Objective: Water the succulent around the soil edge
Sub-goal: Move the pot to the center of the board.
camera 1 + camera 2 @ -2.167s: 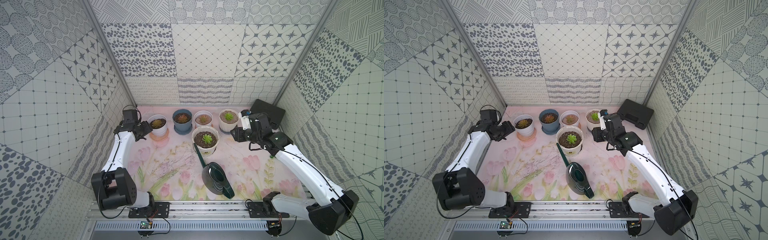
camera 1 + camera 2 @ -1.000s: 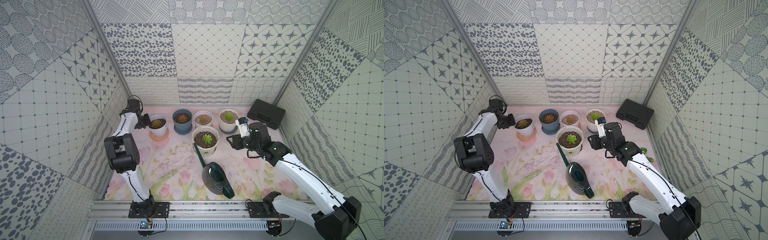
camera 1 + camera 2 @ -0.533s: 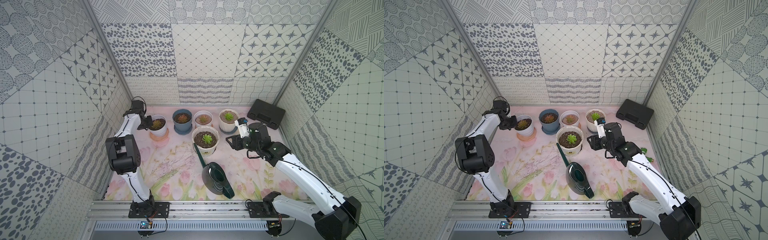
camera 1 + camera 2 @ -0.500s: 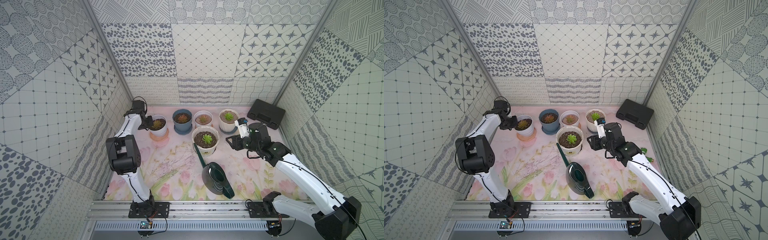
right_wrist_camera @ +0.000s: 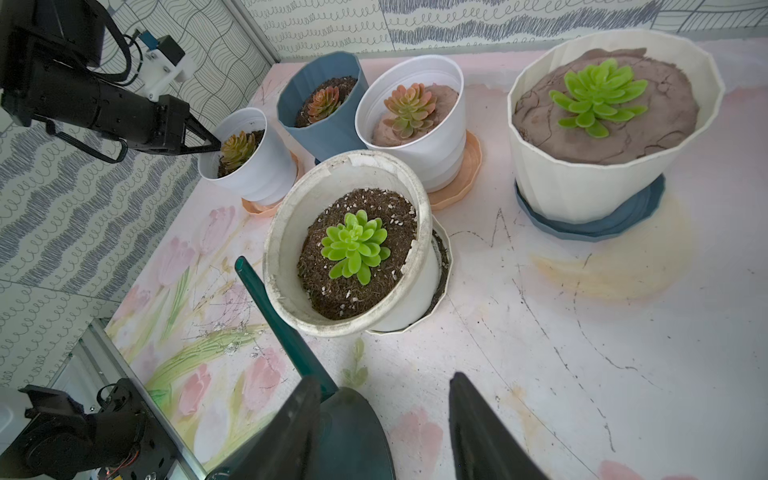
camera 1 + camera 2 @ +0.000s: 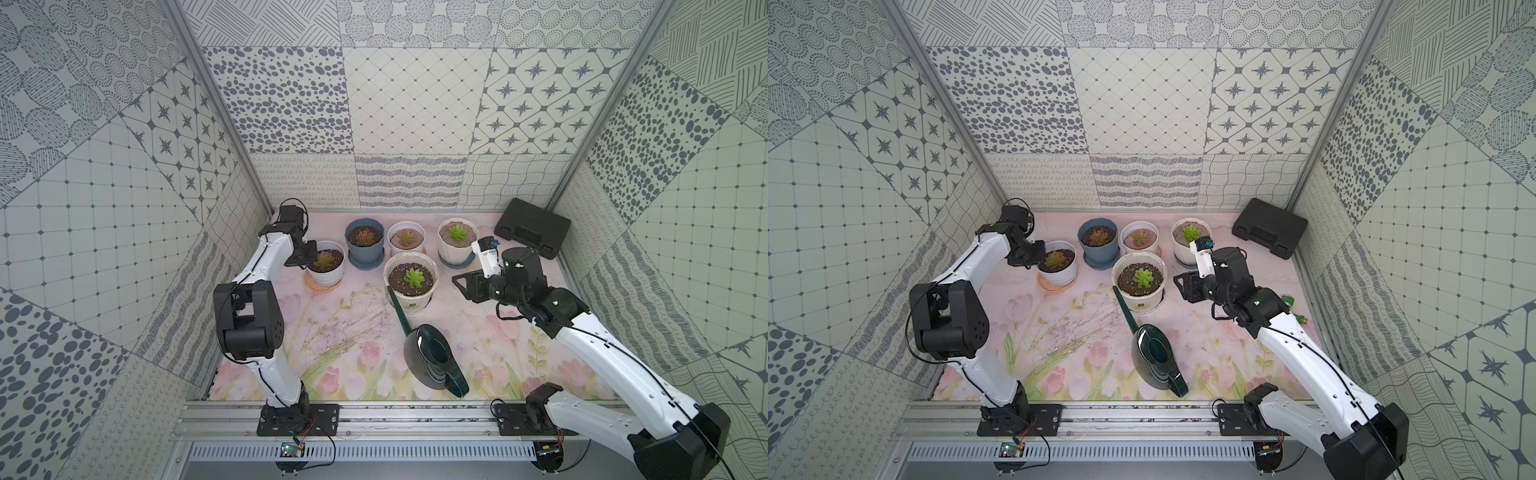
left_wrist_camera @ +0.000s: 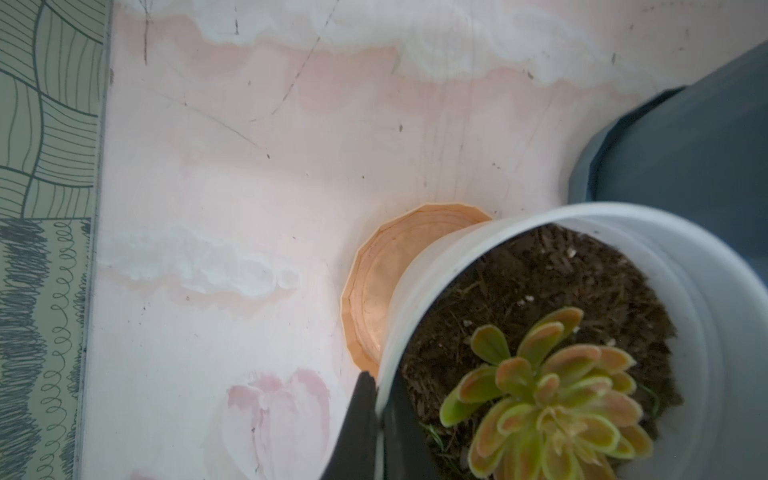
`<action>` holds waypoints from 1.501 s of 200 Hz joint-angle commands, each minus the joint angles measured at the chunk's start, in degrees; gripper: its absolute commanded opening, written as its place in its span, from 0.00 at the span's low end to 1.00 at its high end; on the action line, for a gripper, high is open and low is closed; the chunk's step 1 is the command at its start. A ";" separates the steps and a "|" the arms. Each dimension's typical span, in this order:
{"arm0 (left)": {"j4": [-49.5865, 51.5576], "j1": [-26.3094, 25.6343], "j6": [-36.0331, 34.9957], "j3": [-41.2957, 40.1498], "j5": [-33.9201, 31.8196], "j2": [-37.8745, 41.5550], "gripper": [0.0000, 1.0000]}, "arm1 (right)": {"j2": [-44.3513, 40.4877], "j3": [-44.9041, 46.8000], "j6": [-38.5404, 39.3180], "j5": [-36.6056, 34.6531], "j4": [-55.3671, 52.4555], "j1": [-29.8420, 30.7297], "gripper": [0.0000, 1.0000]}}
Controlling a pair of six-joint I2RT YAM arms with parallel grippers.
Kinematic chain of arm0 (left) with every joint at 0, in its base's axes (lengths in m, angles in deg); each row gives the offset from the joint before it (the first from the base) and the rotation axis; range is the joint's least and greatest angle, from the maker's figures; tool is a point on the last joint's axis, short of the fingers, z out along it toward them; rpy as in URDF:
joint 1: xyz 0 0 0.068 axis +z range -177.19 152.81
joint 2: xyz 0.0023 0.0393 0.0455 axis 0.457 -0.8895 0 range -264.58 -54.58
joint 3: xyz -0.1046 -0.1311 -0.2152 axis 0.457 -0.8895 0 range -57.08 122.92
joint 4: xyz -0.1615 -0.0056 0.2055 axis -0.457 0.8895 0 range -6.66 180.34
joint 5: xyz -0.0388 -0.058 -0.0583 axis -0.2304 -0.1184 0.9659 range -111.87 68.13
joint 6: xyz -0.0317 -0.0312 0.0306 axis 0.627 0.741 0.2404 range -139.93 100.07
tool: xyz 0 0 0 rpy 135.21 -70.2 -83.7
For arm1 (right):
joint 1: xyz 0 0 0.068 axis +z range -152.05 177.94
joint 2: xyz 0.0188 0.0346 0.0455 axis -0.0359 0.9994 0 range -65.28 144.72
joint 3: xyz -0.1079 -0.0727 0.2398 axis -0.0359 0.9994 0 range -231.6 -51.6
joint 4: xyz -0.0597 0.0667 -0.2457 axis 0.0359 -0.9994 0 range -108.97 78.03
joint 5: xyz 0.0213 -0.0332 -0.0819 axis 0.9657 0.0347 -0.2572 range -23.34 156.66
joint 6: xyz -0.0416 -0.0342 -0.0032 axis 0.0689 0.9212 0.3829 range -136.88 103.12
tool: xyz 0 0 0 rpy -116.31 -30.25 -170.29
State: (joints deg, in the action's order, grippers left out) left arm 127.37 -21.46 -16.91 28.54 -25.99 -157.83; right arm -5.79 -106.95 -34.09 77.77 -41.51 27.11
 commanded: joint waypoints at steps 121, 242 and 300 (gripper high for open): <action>10.66 -12.13 5.77 -7.44 12.71 4.50 0.00 | -1.52 0.82 -0.33 -1.12 2.36 0.27 0.52; 6.63 -24.74 15.90 -6.08 14.60 6.50 0.00 | -2.17 0.87 -0.06 -2.41 2.38 0.26 0.52; -2.76 -30.03 23.17 -6.29 9.98 5.24 0.00 | -2.12 1.01 0.13 -2.81 2.37 0.26 0.52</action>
State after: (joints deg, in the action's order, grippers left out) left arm 131.70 -48.01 -1.72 22.25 -22.50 -152.08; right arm -6.95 -106.58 -34.25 75.78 -41.27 27.11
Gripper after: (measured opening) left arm 0.085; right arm 0.523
